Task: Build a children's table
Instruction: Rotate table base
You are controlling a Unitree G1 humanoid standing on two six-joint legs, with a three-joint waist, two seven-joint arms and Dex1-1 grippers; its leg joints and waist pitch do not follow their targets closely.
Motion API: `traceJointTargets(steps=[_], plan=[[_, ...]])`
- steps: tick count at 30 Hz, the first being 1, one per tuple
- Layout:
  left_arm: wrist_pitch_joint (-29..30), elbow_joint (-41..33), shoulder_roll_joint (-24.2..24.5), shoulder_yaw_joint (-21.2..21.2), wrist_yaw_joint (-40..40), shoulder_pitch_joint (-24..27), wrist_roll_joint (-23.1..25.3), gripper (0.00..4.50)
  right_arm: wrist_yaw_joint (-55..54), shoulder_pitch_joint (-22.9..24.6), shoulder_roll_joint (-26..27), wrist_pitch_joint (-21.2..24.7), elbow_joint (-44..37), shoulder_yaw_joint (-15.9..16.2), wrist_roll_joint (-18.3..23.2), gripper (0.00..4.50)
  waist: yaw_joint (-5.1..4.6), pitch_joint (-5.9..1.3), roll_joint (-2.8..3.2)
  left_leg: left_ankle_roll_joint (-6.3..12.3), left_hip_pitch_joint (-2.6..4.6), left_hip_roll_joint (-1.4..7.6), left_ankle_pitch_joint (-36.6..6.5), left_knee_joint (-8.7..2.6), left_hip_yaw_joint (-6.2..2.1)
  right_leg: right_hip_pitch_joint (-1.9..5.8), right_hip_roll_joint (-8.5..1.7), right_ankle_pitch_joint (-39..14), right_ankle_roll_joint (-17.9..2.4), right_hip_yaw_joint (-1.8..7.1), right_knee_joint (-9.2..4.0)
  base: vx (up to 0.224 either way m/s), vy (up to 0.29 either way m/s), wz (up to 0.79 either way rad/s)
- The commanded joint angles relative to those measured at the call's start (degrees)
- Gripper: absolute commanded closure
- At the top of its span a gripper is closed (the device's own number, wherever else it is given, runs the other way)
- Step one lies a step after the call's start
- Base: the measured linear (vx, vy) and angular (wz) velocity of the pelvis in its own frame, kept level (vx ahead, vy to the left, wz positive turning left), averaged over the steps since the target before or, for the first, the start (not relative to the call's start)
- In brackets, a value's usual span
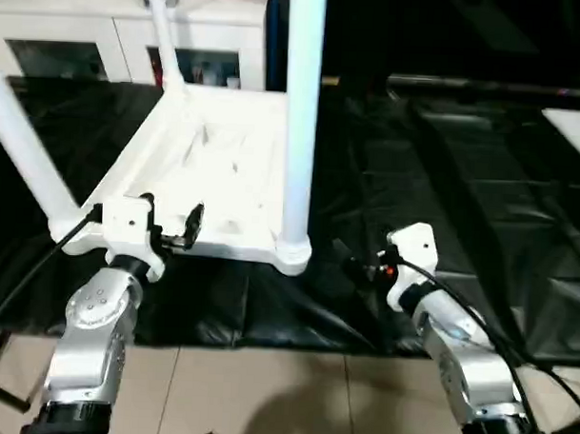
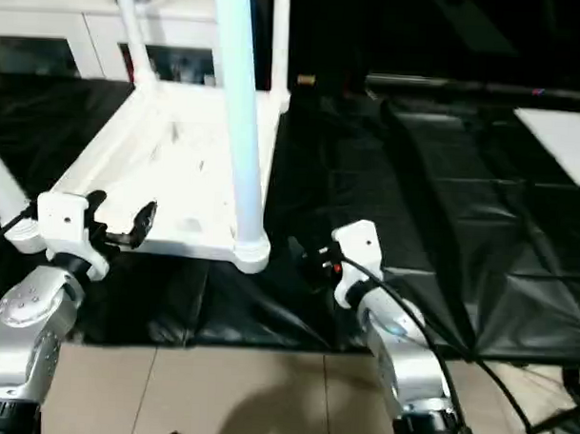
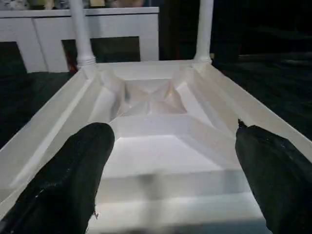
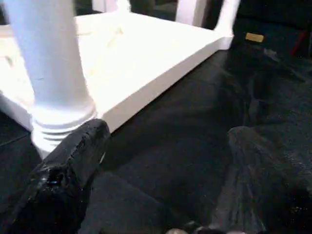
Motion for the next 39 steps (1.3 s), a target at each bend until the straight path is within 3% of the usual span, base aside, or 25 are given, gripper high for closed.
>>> traceJointTargets(steps=[1,2,4,6,7,8,9,10,11,12,13,14,15,16,17,18,20,21,22,23,25,27,31,34,39], plan=[[0.5,-0.1,-0.1,0.5,0.0,-0.4,-0.7,0.0,0.7,-0.4,-0.1,-0.5,0.7,0.8,-0.9,0.07,0.03,-2.25,1.13,0.55,-1.15,1.81,-21.3,-5.61,-2.34,3.62,-5.47,-36.5,-5.2,1.08,-6.7,-0.044,-0.019,0.45],[0.4,0.1,-0.2,0.8,0.1,-0.6,-1.0,0.0,0.8,-0.3,-0.2,-0.7,0.7,0.8,-0.9,0.07,-0.46,-1.87,1.43,-1.5,-1.65,1.63,-27.3,-6.56,-3.13,4.41,-4.95,-36.9,-4.2,0.06,-6.34,-0.044,-0.019,0.45],[0.2,0.2,-0.1,0.8,0.2,-0.6,-0.9,0.0,0.8,-0.1,0.3,-0.5,0.6,0.1,0.1,0.07,-1.28,-1.9,1.06,-5.47,6.41,4.12,-38.0,-3.99,-2.14,-0.39,-4.22,-37.4,-4.0,1.4,-8.56,-0.018,-0.021,0.32],[0.2,0.2,-0.1,0.8,0.2,-0.6,-1.0,0.0,0.4,-0.1,0.7,-0.2,0.7,-0.5,0.6,0.07,-1.95,0.1,2.11,-6.16,5.17,5.41,-52.5,-9.35,-0.55,2.72,0.39,-34.4,-2.8,-2.02,-5.04,-0.003,-0.011,0.11],[0.3,0.1,-0.1,0.8,0.2,-0.6,-1.0,0.0,0.2,-0.1,0.6,-0.3,0.8,-0.5,0.5,0.07,-1.09,-0.3,2.67,-6.43,2.3,6.34,-56.0,-12.87,0.14,6.35,1.38,-26.6,-3.3,-0.64,2.36,0.0,0.0,0.0],[0.3,0.0,0.0,0.7,0.0,-0.5,-1.1,0.0,-0.2,-0.1,0.6,-0.3,0.9,-0.5,0.2,0.07,2.62,-0.85,3.01,-5.97,0.44,5.65,-56.7,-14.41,4.0,8.55,3.38,-15.4,-2.6,0.34,7.81,0.0,0.0,0.0],[0.3,0.0,0.0,0.7,-0.1,-0.5,-1.1,0.0,-0.5,-0.1,0.6,-0.3,0.9,-0.6,0.0,0.07,1.18,-1.64,-0.88,-2.84,6.03,5.4,-44.1,-9.12,4.36,4.23,-0.05,-33.1,-1.8,6.38,2.61,0.078,-0.122,0.14],[0.1,-0.1,0.0,0.5,-0.5,-0.3,-1.2,0.0,-1.3,0.2,0.7,0.0,0.8,-0.9,-0.1,0.07,1.81,-1.16,-3.38,-2.8,10.57,2.54,-33.6,0.52,4.95,-0.89,-3.2,-53.7,-1.5,7.64,-7.42,0.2,-0.106,-0.06],[0.0,-0.3,0.1,0.4,-0.9,-0.2,-1.3,0.0,-2.0,0.5,0.8,0.2,0.6,-1.2,-0.1,0.07,2.72,0.01,-2.77,4.32,2.07,0.95,-10.2,7.37,1.69,5.55,-10.18,-65.1,-7.5,14.63,-11.04,0.2,-0.106,-0.06],[0.3,-0.5,0.2,0.1,-1.1,0.0,-1.3,0.0,-2.3,1.1,0.9,0.5,0.0,-1.4,0.0,0.07,3.47,-0.96,-2.72,4.19,-2.18,0.47,-5.2,7.05,0.11,9.76,-8.36,-55.7,-7.8,13.77,-8.43,0.165,-0.011,-0.06],[0.5,-0.6,0.2,0.0,-1.1,0.1,-1.3,0.0,-2.3,1.6,0.9,0.6,-0.7,-1.4,0.1,0.07,4.67,-1.64,-1.76,4.46,-1.19,0.95,-5.6,4.83,-0.18,9.76,-7.01,-47.5,-9.4,13.66,-7.81,0.115,-0.017,0.32],[0.5,-0.7,0.2,-0.1,-1.1,0.2,-1.3,0.0,-2.2,2.0,0.9,0.6,-1.1,-1.5,0.2,0.07,4.41,-2.5,-0.32,5.51,1.89,1.33,-3.7,-0.33,0.79,8.47,-2.18,-29.9,-13.0,10.34,-6.23,0.115,-0.017,0.32],[0.4,-0.7,0.2,-0.1,-1.2,0.3,-1.4,0.0,-2.2,2.8,1.0,0.8,-1.9,-1.5,0.4,0.07,3.18,-4.45,2.96,9.05,8.87,4.28,-1.0,-5.41,-1.72,4.19,2.37,-14.1,-10.5,6.11,-1.63,0.094,0.015,0.38],[0.4,-0.7,0.2,-0.1,-1.4,0.3,-1.5,0.0,-2.1,3.5,1.1,0.9,-2.7,-1.7,0.4,0.07,-1.17,-5.21,3.13,18.33,14.37,10.5,0.3,-6.54,-8.26,-3.0,2.7,-11.6,-5.8,5.2,6.16,0.16,-0.002,0.02],[0.5,-0.6,0.1,-0.1,-1.6,0.3,-1.6,0.0,-2.0,4.2,1.2,1.0,-3.6,-1.9,0.5,0.07,-1.41,-5.6,2.92,23.65,14.63,11.0,4.7,-5.76,-9.16,-4.15,1.96,-10.9,-2.4,5.19,7.4,0.16,-0.002,0.02],[0.5,-0.5,0.1,0.0,-1.8,0.2,-1.8,0.0,-2.0,4.3,1.1,1.0,-3.9,-2.0,0.5,0.07,-1.62,-5.82,2.45,29.92,13.98,10.37,11.7,-4.56,-8.47,-6.88,0.84,-6.9,2.2,5.69,9.14,0.183,-0.051,-0.16],[0.0,-0.1,-0.1,0.4,-3.2,-0.1,-3.4,0.0,-2.2,4.2,0.8,1.0,-4.0,-2.3,0.7,0.07,-2.13,-5.26,1.16,31.18,11.45,7.43,20.8,-4.53,-5.77,-8.45,0.06,0.6,3.9,6.88,7.87,0.126,-0.056,-0.12],[-0.1,0.3,0.3,0.3,-4.1,-0.4,-3.7,0.0,-2.4,3.9,0.5,0.9,-3.9,-2.6,0.7,0.07,-1.93,-5.04,-1.45,24.49,8.17,0.82,18.0,-1.28,-1.25,-5.5,-1.15,13.3,-1.6,8.88,0.71,0.049,-0.069,-0.02],[-0.1,0.3,0.3,0.3,-4.1,-0.4,-3.7,0.0,-2.4,3.9,0.5,0.9,-3.9,-2.6,0.7,0.07,-1.49,-5.1,-3.74,20.13,4.67,-3.39,12.1,0.03,0.85,-1.27,-0.85,17.2,-0.8,10.88,-0.73,0.044,-0.061,0.13],[-0.5,1.4,1.4,0.0,-7.1,-0.9,-4.7,0.0,-3.1,3.6,-0.1,1.1,-3.9,-3.3,0.8,0.07,0.34,-5.55,-3.83,12.39,0.58,-4.82,-1.4,4.22,-0.13,4.01,-6.45,18.1,-6.2,16.02,-2.85,0.044,-0.061,0.13],[-1.0,2.3,2.5,-0.3,-10.6,-0.9,-6.0,0.0,-3.4,4.3,-0.4,1.4,-4.8,-4.0,1.2,0.07,-0.72,-4.74,-1.39,0.81,0.83,-2.2,11.4,-0.22,-1.5,1.93,-3.31,39.3,-5.2,10.54,-0.29,0.084,-0.079,-0.07],[-0.9,2.4,2.8,-0.5,-11.5,-0.8,-6.3,0.0,-3.3,4.7,-0.6,1.6,-5.4,-4.0,1.1,0.07,-1.92,-4.74,0.29,0.53,0.52,-0.25,11.9,-2.81,-1.53,1.65,-0.11,36.7,-5.3,8.94,0.44,0.034,-0.038,-0.07],[0.4,3.7,5.1,-2.6,-19.2,-0.4,-8.0,0.0,-2.5,6.3,-1.4,2.9,-8.4,-4.7,1.6,0.07,-2.23,-4.01,0.72,0.93,2.58,2.72,-4.1,-4.41,-0.38,1.16,-0.46,7.8,-13.4,9.33,-2.08,-0.001,-0.027,0.01],[1.2,6.5,7.8,-4.9,-27.3,-2.0,-8.6,0.0,-0.7,5.5,-2.4,3.3,-7.3,-5.1,2.9,0.07,-1.96,-3.02,1.06,0.16,3.34,3.32,-14.7,-5.25,1.06,-0.01,-0.97,-14.7,-13.5,9.68,-3.92,-0.022,0.002,0.03],[-1.1,12.4,12.2,-8.6,-35.8,-5.5,-6.3,0.0,2.7,3.0,-4.2,3.0,-4.7,-4.7,3.8,0.07,-1.61,-3.19,1.03,-0.68,2.93,3.63,-12.8,-5.63,1.63,-0.04,-1.21,-13.8,-12.2,9.72,-3.75,0.0,0.0,0.0]])
